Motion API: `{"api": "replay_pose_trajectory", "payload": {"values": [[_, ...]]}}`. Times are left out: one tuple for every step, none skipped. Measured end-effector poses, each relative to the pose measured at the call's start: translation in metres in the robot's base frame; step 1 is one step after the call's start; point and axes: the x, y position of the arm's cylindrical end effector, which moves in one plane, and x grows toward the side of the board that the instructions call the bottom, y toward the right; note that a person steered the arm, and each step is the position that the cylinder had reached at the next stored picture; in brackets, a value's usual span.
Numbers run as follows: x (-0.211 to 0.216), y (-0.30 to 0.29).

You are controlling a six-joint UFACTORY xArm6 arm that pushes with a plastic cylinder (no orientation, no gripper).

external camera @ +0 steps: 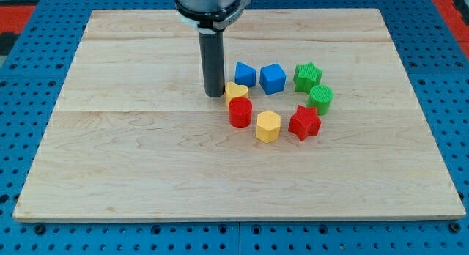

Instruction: Move the blue cube to the top left of the board

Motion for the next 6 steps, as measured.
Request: {"api": "replay_pose_trajectory", "payload": {"values": [[-0.005,-0.006],[-0.006,-0.006],[-0.024,-0.011],[-0.084,0.017],[-0.114,0.094],[-0.089,0.236]]}}
